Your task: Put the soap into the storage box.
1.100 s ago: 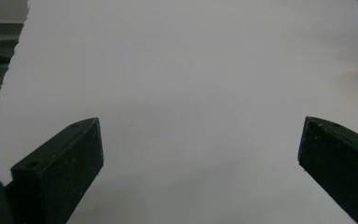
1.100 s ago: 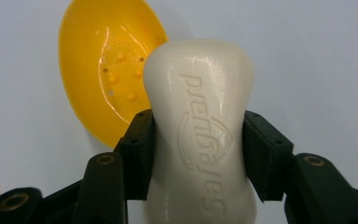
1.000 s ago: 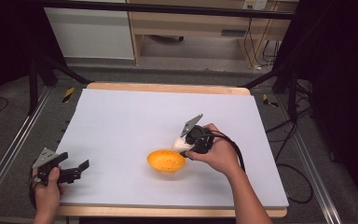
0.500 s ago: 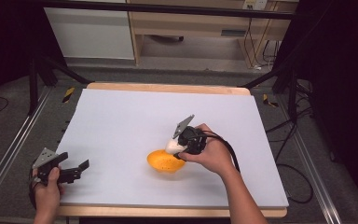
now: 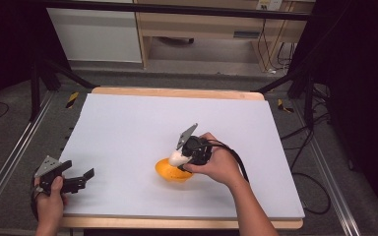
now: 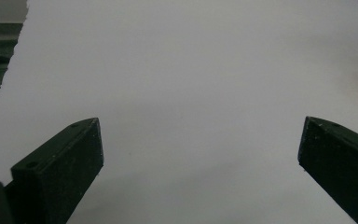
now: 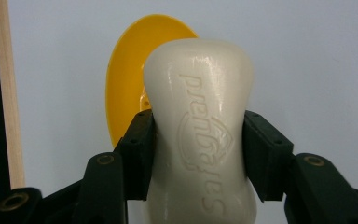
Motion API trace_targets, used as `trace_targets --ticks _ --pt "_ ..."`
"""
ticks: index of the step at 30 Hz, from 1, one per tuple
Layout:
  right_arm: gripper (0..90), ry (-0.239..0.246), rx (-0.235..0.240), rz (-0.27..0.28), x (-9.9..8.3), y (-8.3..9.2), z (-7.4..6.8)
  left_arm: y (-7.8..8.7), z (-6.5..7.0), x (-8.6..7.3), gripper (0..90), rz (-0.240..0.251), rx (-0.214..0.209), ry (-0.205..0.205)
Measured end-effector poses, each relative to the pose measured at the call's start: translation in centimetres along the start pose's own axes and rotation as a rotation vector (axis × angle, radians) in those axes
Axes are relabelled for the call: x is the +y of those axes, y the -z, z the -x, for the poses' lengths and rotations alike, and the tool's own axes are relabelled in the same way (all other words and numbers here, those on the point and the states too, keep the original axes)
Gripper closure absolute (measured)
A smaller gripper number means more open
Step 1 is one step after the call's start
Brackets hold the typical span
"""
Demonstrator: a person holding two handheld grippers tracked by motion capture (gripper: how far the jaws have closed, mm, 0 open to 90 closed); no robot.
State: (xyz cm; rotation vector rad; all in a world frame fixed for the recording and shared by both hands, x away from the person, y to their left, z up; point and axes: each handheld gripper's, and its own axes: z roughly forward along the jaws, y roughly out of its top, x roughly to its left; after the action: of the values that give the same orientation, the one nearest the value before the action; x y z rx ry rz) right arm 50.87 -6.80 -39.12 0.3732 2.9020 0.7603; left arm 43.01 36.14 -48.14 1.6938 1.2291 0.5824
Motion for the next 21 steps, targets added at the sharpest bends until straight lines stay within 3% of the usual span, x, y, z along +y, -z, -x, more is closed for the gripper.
trace_targets --ticks 21 --pt "49.4 0.053 0.043 -0.063 0.9 -2.3 -0.4 0.0 0.0 0.0 0.0 -0.001 0.001 -0.004"
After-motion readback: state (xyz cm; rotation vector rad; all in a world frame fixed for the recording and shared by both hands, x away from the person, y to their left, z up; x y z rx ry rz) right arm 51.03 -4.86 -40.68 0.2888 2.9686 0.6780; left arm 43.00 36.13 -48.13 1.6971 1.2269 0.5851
